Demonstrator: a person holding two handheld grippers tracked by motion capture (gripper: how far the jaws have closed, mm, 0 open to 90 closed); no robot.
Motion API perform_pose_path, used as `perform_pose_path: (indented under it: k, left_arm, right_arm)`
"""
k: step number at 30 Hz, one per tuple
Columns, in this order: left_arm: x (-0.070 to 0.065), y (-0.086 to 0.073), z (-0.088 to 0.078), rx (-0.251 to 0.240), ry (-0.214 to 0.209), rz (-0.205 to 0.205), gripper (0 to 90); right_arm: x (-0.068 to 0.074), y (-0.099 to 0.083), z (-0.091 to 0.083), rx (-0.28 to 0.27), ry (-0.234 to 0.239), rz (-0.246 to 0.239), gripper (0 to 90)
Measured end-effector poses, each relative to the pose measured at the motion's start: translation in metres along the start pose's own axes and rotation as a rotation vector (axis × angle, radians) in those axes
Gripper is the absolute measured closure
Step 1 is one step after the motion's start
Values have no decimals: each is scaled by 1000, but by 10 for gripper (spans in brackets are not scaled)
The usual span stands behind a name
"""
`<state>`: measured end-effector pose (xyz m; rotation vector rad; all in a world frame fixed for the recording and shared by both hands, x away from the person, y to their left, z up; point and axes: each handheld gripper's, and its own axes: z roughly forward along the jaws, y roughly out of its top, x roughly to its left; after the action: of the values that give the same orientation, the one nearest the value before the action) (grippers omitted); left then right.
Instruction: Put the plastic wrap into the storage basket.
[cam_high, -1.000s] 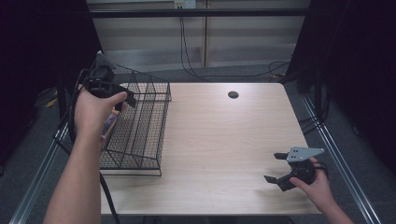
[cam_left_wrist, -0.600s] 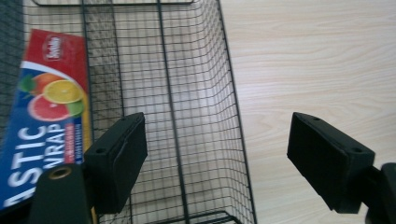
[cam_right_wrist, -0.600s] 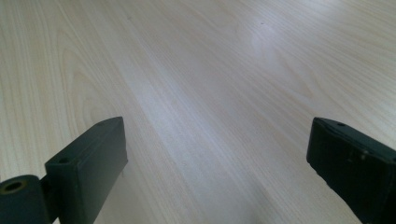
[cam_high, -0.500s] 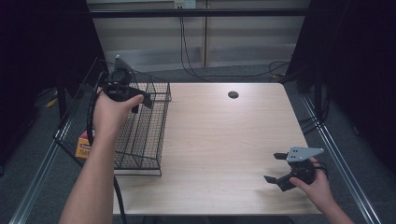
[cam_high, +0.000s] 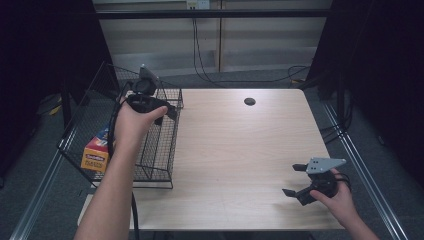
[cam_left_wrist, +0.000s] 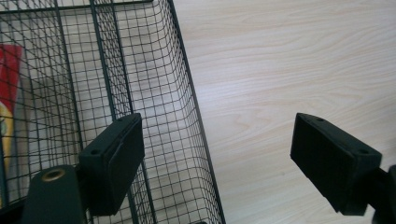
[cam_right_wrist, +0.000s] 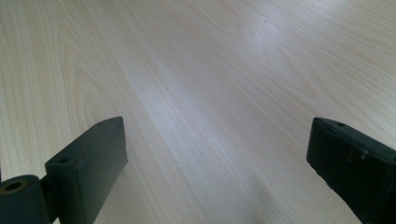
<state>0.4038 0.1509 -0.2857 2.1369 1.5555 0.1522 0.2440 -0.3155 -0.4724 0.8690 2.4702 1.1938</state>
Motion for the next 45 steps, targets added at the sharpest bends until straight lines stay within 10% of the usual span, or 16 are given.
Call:
perform_pose_path:
  k: [45]
  left_arm:
    - [-63, -11, 56, 4, -149, 161, 149]
  right_arm:
    - [1, 0, -2, 1, -6, 1, 48]
